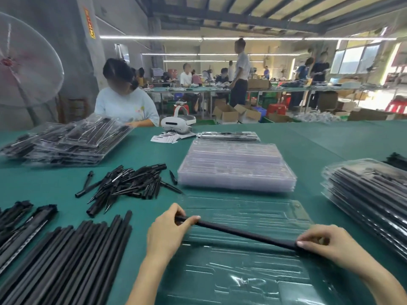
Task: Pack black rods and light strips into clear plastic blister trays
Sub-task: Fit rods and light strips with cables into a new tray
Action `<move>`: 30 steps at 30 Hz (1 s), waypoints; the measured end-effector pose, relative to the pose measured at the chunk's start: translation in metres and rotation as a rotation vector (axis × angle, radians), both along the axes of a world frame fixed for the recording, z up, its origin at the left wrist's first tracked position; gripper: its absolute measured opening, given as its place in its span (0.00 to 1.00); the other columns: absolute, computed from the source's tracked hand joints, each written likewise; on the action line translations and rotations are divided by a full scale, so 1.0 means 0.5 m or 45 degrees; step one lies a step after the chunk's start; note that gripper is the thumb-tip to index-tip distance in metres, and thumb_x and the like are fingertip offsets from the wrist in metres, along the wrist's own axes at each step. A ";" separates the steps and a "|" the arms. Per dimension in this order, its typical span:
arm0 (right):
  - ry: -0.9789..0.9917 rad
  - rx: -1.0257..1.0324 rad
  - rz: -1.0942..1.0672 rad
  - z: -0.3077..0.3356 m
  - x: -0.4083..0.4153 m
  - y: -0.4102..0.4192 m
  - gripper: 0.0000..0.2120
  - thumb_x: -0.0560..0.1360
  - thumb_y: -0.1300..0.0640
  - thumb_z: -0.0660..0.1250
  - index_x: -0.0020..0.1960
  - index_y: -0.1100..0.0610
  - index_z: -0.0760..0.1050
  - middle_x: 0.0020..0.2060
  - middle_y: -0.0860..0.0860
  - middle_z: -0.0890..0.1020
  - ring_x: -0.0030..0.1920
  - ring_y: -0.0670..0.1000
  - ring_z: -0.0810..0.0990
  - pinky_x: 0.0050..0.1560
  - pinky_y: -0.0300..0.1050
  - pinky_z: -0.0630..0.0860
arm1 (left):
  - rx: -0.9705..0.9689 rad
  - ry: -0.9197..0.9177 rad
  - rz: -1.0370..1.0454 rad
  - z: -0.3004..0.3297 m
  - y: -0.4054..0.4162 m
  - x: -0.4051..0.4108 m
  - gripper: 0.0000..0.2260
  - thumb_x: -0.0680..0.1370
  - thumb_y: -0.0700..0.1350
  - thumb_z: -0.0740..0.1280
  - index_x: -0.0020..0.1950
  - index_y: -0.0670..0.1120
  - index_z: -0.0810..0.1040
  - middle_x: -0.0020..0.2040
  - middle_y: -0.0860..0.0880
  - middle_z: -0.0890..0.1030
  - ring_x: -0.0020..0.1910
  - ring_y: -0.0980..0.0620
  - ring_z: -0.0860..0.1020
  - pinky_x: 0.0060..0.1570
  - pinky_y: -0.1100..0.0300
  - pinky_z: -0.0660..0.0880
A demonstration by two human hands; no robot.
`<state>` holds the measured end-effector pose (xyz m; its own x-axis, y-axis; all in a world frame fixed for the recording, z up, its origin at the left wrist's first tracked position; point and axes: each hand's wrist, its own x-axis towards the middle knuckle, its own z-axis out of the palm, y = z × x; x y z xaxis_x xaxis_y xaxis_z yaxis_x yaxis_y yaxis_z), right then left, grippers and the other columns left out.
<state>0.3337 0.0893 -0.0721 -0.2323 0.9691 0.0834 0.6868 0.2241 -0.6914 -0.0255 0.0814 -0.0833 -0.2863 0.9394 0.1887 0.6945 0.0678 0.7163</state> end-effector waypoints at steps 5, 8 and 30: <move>-0.086 0.109 0.011 -0.017 -0.003 0.009 0.10 0.66 0.54 0.78 0.36 0.39 0.83 0.32 0.42 0.83 0.34 0.44 0.78 0.35 0.33 0.71 | 0.018 0.151 -0.211 -0.012 -0.011 -0.018 0.10 0.69 0.52 0.76 0.37 0.53 0.76 0.41 0.54 0.69 0.42 0.58 0.70 0.40 0.64 0.64; -0.161 0.236 0.000 -0.029 0.003 0.019 0.10 0.66 0.56 0.78 0.35 0.42 0.83 0.34 0.43 0.81 0.40 0.43 0.78 0.40 0.35 0.72 | 0.058 0.264 -0.237 -0.017 -0.017 -0.018 0.06 0.73 0.42 0.73 0.42 0.52 0.78 0.40 0.57 0.71 0.45 0.56 0.70 0.42 0.63 0.67; -0.171 0.264 0.103 -0.047 -0.049 0.041 0.19 0.65 0.48 0.79 0.27 0.49 0.70 0.27 0.47 0.72 0.32 0.44 0.71 0.33 0.34 0.66 | 0.091 0.444 -0.185 -0.022 -0.029 -0.006 0.07 0.75 0.42 0.65 0.45 0.55 0.74 0.38 0.60 0.73 0.46 0.60 0.71 0.41 0.64 0.65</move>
<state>0.3091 0.1100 -0.0954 -0.3307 0.9122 0.2418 0.7434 0.4097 -0.5286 -0.0285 0.0668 -0.0941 -0.0580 0.9464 0.3177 0.8960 -0.0910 0.4347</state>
